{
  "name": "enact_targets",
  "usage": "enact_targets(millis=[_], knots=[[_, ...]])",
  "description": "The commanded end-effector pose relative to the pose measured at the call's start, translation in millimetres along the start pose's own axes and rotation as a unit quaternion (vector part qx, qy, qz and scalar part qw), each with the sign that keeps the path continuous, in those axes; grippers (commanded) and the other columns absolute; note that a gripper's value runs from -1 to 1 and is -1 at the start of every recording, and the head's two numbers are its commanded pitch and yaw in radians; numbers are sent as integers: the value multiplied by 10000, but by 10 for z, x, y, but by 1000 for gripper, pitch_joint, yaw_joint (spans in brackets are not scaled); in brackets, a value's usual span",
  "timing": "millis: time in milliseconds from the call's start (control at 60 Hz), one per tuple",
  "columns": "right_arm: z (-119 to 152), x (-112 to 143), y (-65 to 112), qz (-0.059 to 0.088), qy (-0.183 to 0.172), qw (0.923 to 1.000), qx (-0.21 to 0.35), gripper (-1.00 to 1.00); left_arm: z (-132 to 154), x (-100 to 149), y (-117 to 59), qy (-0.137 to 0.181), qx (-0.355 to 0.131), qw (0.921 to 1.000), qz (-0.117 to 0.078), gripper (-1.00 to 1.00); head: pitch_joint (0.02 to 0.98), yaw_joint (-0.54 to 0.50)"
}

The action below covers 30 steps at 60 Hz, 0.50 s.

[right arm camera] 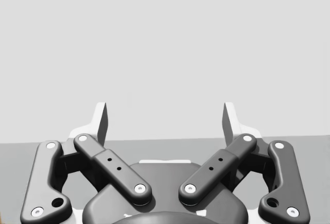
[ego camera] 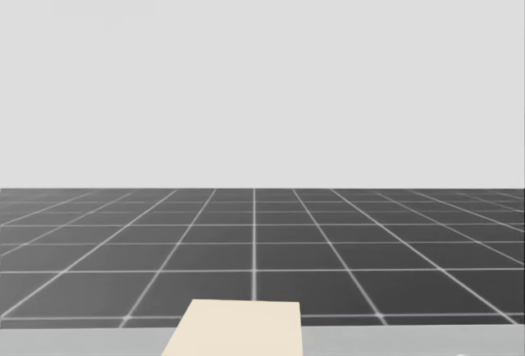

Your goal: Retrieve the object from inside the box.

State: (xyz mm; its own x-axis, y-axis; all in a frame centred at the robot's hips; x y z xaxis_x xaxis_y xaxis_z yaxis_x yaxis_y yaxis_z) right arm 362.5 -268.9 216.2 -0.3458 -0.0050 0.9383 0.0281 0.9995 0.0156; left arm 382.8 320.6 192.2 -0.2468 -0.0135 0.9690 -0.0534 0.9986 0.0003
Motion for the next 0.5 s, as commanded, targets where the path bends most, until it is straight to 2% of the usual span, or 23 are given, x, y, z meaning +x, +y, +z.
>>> enact_targets(millis=[17,83,133,150,183,217,233,250,283,300,333,367,417,450,500], knots=[[19,-6,4,35,54,9998,-172,-1000,-3,-12,-1,-9,-4,10000,-19,-1000,68,-22],[25,4,12,-20,29,10000,1,-1000,-1,-14,-3,-7,-8,10000,-25,-1000,68,-22],[11,-16,11,31,130,9998,120,-1000,-4,-25,-6,33,-30,10000,-22,-1000,67,-23],[7,-45,11,2,300,9992,254,-1000,-10,-43,-12,136,-78,9999,-13,-1000,67,-23],[2,-79,16,38,424,9987,274,-1000,-20,-73,-19,323,-183,9993,19,-1000,66,-24],[-6,-143,20,182,595,9974,352,-1000,-32,-128,-36,613,-298,9977,-41,-1000,66,-23],[-7,-157,20,192,628,9972,348,-1000,-37,-147,-39,674,-332,9972,-43,-1000,67,-23],[-11,-202,31,129,805,9957,443,-1000,-44,-192,-59,833,-389,9957,-102,-1000,68,-23],[-6,-236,40,158,916,9941,560,-1000,-47,-219,-72,924,-445,9947,-125,-1000,68,-22],[-2,-281,43,234,1020,9924,653,-1000,-50,-257,-87,1059,-524,9929,-111,-1000,69,-22],[2,-325,56,206,1166,9904,717,-1000,-50,-287,-103,1187,-631,9909,-95,-1000,69,-22],[11,-365,67,181,1301,9878,840,-1000,-50,-313,-114,1251,-701,9896,-99,-1000,69,-23],[33,-437,94,288,1420,9832,1108,-1000,-45,-352,-129,1376,-892,9864,-82,-1000,69,-24],[50,-459,119,183,1509,9799,1289,-1000,-41,-363,-142,1419,-985,9849,-86,-1000,69,-25],[76,-488,151,202,1530,9763,1515,-1000,-21,-371,-168,1452,-1204,9820,-103,-1000,69,-26]])
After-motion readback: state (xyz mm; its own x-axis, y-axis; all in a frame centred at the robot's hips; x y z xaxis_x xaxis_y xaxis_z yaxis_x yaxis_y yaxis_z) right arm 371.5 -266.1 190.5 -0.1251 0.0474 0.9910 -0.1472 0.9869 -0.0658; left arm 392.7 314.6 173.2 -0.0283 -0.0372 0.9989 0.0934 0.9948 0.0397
